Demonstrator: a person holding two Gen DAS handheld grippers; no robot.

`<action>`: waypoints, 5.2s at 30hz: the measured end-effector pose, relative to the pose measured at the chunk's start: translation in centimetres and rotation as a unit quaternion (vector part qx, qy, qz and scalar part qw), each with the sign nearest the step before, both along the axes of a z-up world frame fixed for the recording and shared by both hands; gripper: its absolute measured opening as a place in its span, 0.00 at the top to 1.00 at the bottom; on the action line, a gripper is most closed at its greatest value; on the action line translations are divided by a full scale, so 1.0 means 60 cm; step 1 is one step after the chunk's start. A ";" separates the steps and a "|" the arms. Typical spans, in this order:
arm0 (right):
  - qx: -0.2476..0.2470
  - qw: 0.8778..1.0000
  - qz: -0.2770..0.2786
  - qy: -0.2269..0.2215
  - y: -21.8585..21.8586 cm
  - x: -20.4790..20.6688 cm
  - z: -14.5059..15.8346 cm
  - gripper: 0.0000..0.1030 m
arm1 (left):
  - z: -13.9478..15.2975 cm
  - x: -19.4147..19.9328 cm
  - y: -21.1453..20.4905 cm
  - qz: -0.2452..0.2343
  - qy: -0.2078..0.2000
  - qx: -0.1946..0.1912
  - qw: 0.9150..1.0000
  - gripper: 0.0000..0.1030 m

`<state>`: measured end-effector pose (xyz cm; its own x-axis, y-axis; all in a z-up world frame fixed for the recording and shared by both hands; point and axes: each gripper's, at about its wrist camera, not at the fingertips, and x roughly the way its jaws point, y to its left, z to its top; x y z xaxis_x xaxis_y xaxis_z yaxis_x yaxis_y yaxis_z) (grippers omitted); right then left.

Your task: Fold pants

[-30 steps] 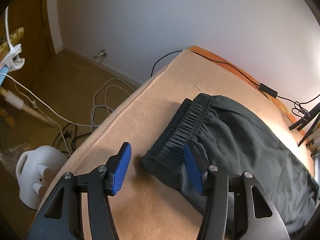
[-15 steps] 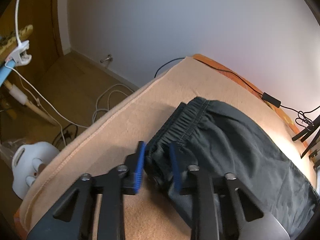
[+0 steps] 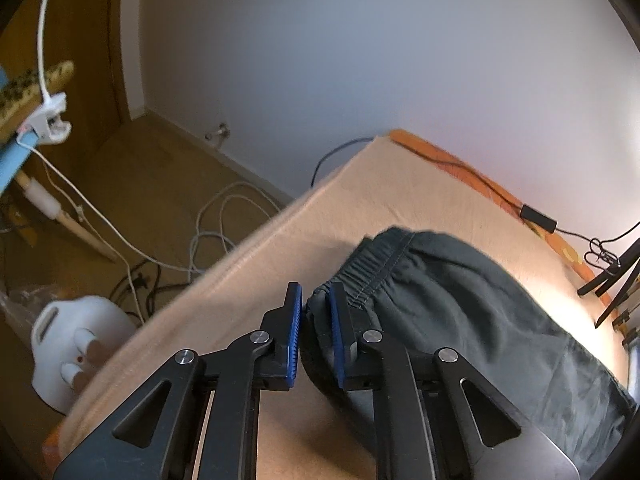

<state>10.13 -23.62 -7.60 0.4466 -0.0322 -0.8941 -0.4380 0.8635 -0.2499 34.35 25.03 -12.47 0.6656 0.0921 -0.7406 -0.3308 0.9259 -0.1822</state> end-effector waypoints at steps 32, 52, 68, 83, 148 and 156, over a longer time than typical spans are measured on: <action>0.118 0.977 -0.164 -0.066 -0.320 -0.169 0.044 0.65 | 0.108 -0.173 -0.316 -0.243 -0.028 0.029 0.969 0.73; 0.008 0.996 -0.074 -0.039 -0.283 -0.182 -0.093 0.50 | 0.056 -0.355 -0.777 -0.595 0.050 -0.003 0.802 0.61; -0.012 0.987 -0.103 -0.125 -0.361 -0.144 0.048 0.90 | -0.012 -0.367 -0.831 -0.633 0.089 0.015 0.769 0.61; -0.002 0.950 -0.293 -0.107 -0.566 0.107 0.011 0.63 | -0.011 -0.367 -0.829 -0.639 0.088 0.019 0.764 0.61; 0.132 0.846 -0.506 -0.100 -0.589 -0.117 -0.002 0.65 | 0.098 -0.445 -0.777 -0.666 0.007 0.034 0.745 0.67; 0.130 0.863 -0.462 -0.157 -0.517 -0.134 0.092 0.41 | 0.139 -0.368 -0.595 -0.542 -0.018 0.013 0.840 0.53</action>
